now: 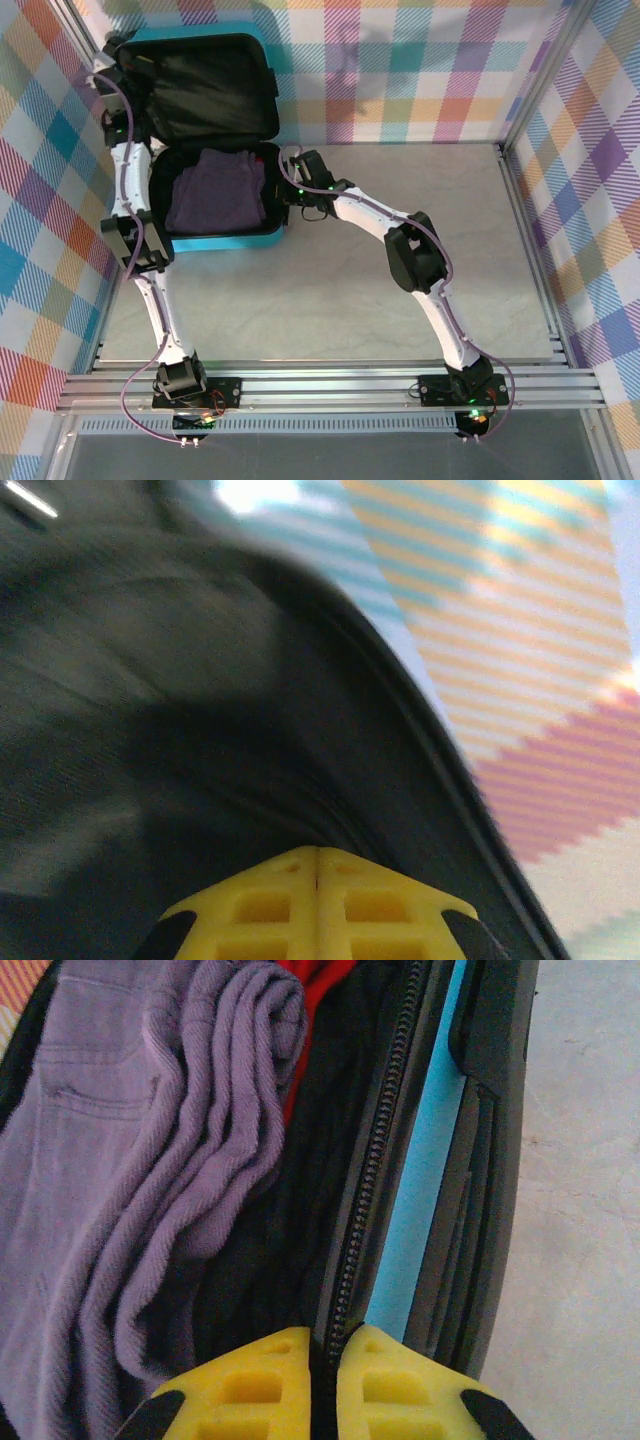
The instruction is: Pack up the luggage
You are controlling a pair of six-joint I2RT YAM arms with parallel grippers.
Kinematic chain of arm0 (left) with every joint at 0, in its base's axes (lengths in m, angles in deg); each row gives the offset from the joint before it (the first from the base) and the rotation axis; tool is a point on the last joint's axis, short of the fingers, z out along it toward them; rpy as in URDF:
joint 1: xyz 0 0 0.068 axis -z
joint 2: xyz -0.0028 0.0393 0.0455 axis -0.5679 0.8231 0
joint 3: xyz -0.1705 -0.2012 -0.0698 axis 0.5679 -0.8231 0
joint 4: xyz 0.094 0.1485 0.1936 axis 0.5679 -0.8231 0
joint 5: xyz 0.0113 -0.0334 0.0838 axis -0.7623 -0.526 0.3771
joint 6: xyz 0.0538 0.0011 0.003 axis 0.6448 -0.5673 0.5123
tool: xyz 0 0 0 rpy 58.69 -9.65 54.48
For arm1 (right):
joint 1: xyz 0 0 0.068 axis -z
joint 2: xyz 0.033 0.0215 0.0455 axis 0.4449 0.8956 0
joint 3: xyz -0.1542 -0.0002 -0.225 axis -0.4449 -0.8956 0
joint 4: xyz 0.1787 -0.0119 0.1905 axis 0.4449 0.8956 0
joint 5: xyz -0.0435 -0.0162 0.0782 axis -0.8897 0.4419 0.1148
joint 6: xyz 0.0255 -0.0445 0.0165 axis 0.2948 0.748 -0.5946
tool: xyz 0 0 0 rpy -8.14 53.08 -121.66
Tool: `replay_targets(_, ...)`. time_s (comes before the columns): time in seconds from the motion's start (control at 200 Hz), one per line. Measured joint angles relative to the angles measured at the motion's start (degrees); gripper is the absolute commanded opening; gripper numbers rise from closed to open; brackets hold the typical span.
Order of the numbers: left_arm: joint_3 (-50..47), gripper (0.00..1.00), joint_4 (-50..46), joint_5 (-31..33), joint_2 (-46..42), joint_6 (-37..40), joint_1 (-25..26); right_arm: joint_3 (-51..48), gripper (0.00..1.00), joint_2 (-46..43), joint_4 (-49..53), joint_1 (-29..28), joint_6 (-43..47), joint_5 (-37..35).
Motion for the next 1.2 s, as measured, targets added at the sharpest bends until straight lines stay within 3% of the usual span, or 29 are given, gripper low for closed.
replay_targets(0.28, -0.72, 0.0, 0.55, -3.89, -2.93, 0.63, 5.33, -8.61, 0.0, -5.11, -2.49, 2.6, -0.76, 3.37)
replay_targets(0.52, -0.76, 0.34, 1.51, -3.82, -3.32, -0.59, 5.18, -11.74, 0.0, -6.1, -6.05, 3.06, -0.79, 3.82)
replay_targets(0.74, -1.09, 0.49, 3.34, -3.69, -4.2, -3.17, 5.25, -15.5, 0.0, -7.63, -9.46, 3.15, -1.14, 3.91)
replay_targets(1.2, 0.98, 0.56, -7.23, 2.78, -4.72, -5.66, 5.33, -23.04, 0.0, -10.58, -16.57, 3.3, -1.14, 4.31)
